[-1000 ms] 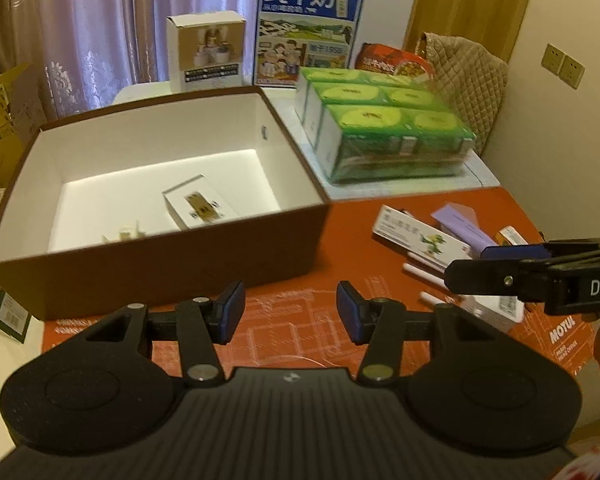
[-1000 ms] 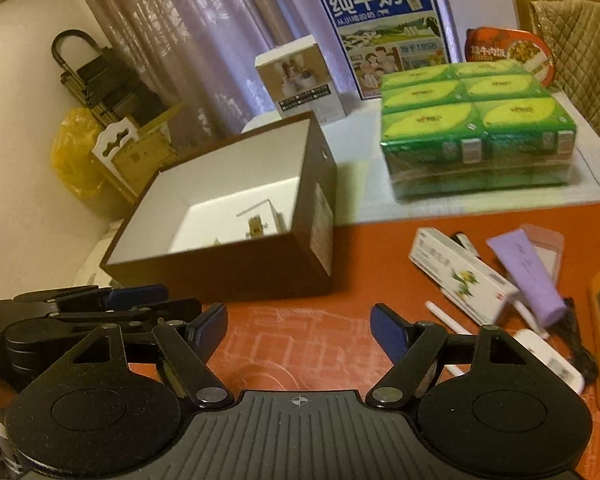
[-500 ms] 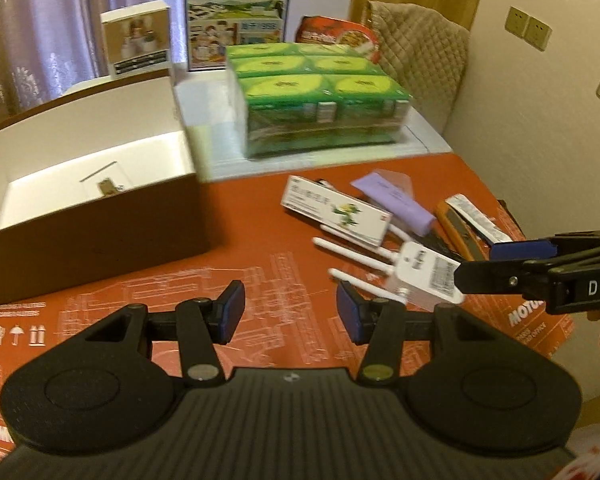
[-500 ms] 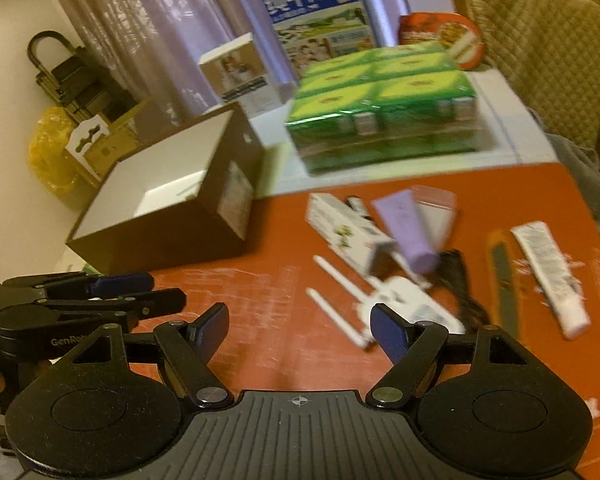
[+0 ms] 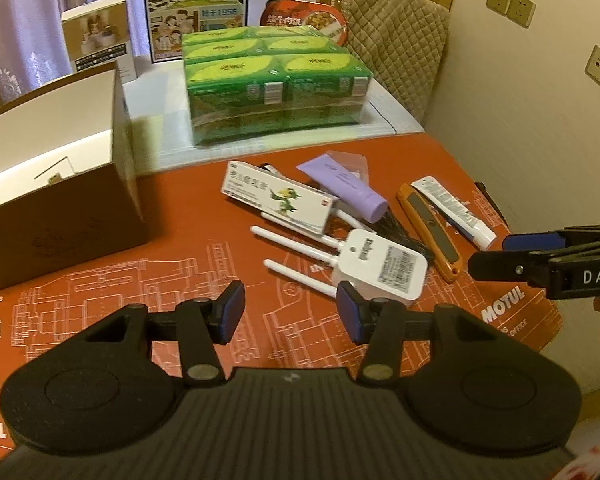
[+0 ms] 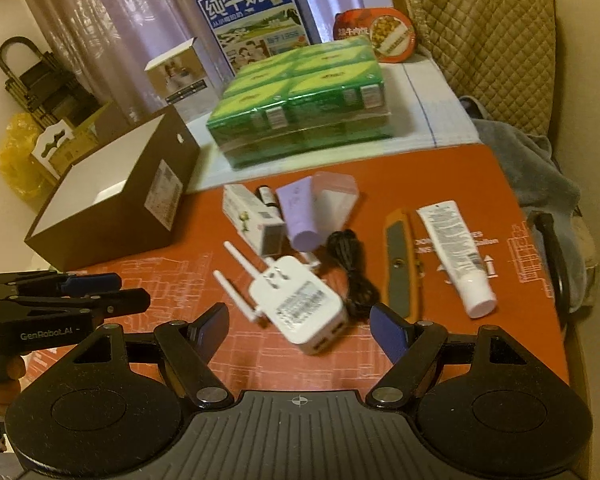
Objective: Organize rigid objects
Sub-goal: 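Move both grippers back from the brown box toward the remaining items, then lower the right gripper onto the white lotion tube and close it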
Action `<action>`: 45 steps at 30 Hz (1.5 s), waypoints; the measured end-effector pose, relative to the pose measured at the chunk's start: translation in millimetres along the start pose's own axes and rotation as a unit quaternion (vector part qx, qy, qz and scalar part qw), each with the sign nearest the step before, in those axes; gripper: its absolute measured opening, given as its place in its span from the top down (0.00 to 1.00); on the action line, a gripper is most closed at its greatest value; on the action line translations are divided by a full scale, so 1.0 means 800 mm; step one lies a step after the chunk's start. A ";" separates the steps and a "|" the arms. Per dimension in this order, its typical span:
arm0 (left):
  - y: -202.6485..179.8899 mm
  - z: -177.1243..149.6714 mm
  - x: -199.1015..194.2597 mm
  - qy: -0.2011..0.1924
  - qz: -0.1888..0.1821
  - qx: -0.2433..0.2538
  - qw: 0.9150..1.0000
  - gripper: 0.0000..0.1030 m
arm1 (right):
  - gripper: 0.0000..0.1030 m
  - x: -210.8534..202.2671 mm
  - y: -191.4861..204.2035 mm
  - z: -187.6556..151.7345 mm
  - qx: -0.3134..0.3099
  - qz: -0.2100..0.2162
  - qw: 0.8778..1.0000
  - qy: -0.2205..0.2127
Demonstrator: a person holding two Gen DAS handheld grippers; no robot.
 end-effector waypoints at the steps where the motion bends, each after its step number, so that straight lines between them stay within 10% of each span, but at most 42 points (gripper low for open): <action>1: -0.004 0.000 0.003 0.001 -0.001 0.000 1.000 0.55 | 0.27 0.000 -0.004 0.000 -0.001 -0.001 1.000 0.000; 20: -0.041 0.006 0.045 0.012 0.009 -0.009 1.000 0.54 | 0.29 0.008 -0.101 0.001 -0.003 -0.070 0.998 -0.007; 45: -0.084 0.069 0.116 0.008 -0.011 0.029 0.999 0.55 | 0.66 0.100 -0.152 0.025 -0.046 -0.105 0.993 0.023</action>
Point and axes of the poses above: each gripper's, at about its wrist camera, not at the fingertips, and x roughly the way its jaws point, y to its left, z to its top, the point moved 4 cm from there along x, roughly the way its jaws point, and after that the axes turned 3 degrees about -z, right-handed, at the moved point
